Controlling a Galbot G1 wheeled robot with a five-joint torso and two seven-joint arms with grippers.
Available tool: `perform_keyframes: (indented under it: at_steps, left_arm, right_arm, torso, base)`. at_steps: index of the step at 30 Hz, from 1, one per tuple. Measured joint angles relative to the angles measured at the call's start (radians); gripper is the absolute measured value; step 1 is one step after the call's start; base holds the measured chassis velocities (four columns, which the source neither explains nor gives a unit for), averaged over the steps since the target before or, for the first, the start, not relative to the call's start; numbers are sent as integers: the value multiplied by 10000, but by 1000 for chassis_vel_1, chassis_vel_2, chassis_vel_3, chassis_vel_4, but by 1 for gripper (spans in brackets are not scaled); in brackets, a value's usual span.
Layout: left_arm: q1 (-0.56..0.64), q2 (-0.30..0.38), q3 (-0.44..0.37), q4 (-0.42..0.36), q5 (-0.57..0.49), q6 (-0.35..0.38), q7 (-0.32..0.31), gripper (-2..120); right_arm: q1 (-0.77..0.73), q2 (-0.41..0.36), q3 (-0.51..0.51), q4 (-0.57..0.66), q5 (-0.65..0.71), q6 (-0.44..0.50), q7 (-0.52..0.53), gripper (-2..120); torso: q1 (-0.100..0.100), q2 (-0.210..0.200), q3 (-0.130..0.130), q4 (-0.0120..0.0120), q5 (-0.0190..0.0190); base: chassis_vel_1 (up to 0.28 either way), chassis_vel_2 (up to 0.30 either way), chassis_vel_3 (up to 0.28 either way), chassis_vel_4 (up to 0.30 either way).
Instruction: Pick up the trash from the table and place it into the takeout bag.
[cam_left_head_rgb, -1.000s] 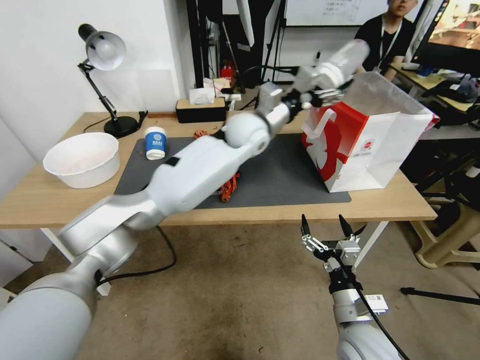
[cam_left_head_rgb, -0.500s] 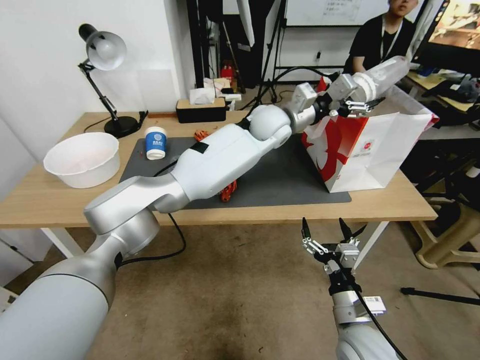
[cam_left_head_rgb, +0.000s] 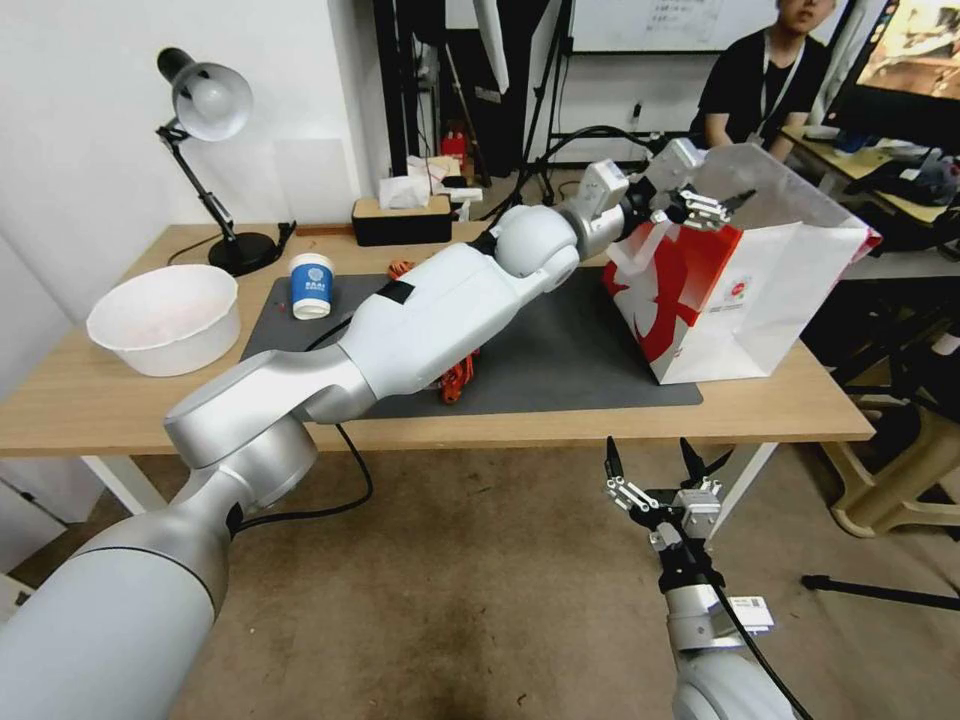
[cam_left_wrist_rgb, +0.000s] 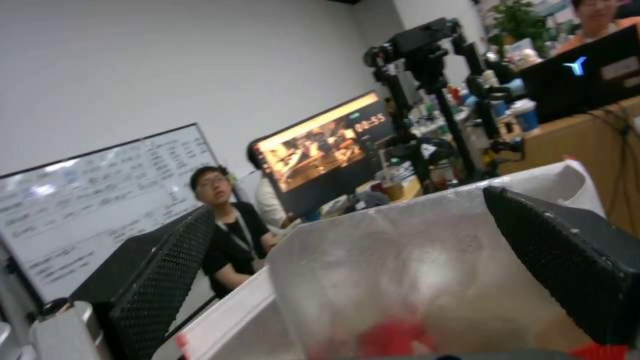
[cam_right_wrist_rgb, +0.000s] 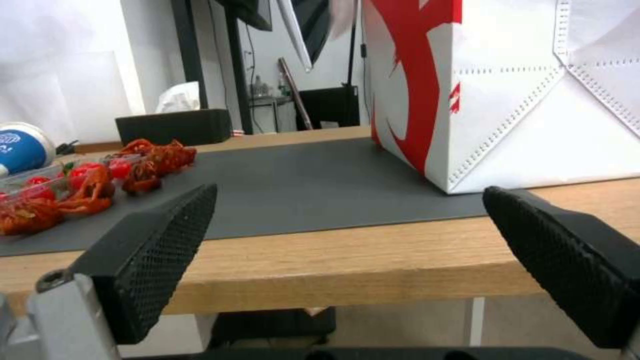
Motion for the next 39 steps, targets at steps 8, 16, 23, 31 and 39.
perform_keyframes:
  at_steps: [8, 16, 23, 31, 39]
  left_arm:
    - [1373, 1839, -1084, -1838, 324, 699, -754, 100]
    - [4119, 3651, -3091, -4176, 1002, 1019, -1067, 100]
    - [6795, 4396, -5230, -5816, 1761, 1191, -1243, 100]
    - [10083, 4295, -7890, -7565, 2903, 1419, -2158, 100]
    - [13070, 3521, -9580, -8520, 3889, 1458, -3074, 100]
  right_arm:
    - [-193, -101, 46, 33, -24, 88, -5, 100]
    - [-248, -141, 54, 232, -39, 87, -13, 100]
    - [-304, -155, 33, 548, -52, 8, -29, 100]
    - [-335, -182, 52, 456, -64, 6, -28, 100]
    - [-302, -174, 53, 400, -62, 16, -19, 100]
  torso:
    - [-1, 0, 0, 3, -3]
    - [-2, 1, -1, 2, -2]
    - [-1, 1, -1, -1, -2]
    - [-3, 2, -1, -1, -1]
    - [-3, 2, -2, 4, 0]
  base:
    - [0, 0, 0, 0]
    - [0, 0, 0, 0]
    - [0, 0, 0, 0]
    - [0, 0, 0, 0]
    - [0, 0, 0, 0]
